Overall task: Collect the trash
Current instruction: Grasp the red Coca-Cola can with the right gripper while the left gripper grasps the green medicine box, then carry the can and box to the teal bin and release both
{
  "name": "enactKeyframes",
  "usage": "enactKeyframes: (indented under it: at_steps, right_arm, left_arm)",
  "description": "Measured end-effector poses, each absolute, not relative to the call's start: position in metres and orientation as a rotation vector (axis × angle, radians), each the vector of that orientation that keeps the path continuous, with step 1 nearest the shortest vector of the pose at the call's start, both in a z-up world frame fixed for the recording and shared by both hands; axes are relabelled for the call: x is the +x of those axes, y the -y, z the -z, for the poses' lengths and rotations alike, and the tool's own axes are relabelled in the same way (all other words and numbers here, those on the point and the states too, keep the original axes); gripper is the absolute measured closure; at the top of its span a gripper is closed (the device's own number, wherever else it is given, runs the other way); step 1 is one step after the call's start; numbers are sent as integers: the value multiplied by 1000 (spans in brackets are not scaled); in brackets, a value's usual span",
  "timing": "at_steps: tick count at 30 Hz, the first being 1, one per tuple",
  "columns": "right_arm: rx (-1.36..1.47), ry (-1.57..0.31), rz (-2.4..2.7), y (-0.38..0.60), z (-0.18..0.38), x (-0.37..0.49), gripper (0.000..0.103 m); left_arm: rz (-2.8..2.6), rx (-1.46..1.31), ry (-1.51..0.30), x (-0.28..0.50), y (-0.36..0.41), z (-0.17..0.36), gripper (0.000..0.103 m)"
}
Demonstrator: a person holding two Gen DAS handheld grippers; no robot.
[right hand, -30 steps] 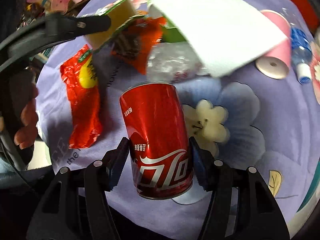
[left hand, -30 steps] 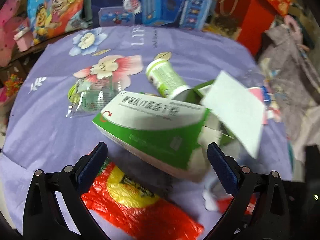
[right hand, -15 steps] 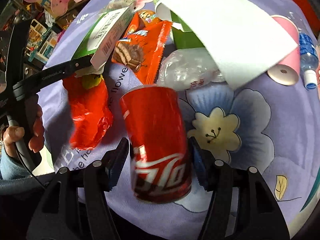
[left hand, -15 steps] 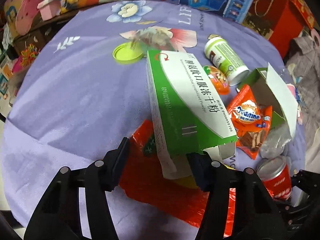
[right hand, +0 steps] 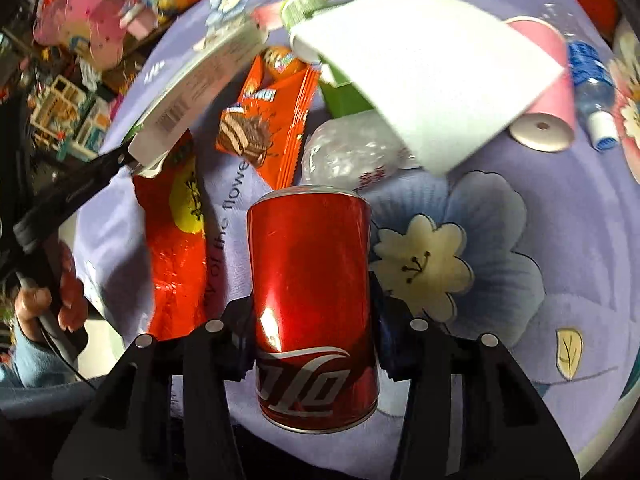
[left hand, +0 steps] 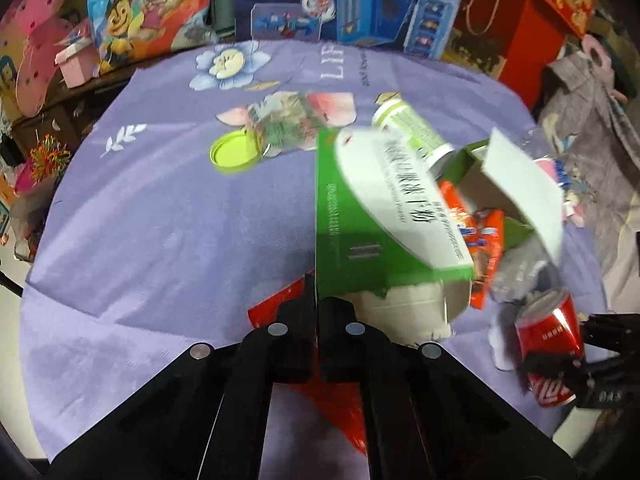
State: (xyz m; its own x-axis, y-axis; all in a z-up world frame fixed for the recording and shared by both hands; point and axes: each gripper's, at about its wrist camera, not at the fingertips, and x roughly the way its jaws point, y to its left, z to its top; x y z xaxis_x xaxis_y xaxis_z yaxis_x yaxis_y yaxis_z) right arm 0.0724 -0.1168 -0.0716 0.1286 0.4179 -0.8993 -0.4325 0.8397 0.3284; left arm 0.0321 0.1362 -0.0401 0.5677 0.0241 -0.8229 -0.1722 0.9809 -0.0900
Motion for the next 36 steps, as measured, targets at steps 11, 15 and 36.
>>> enactKeyframes:
  at_steps: [11,15,36]
  right_arm:
    - [205,-1142,-517,190,29,65,58]
    - [300,-1060,-449,240,12,61,58]
    - [885,-800,247,553,67,23,57]
  left_arm:
    - [21,-116,-820,13,-82,-29,102]
    - [103,-78,-775,17,-43,-49,102]
    - [692,263,-932,112,301,10,102]
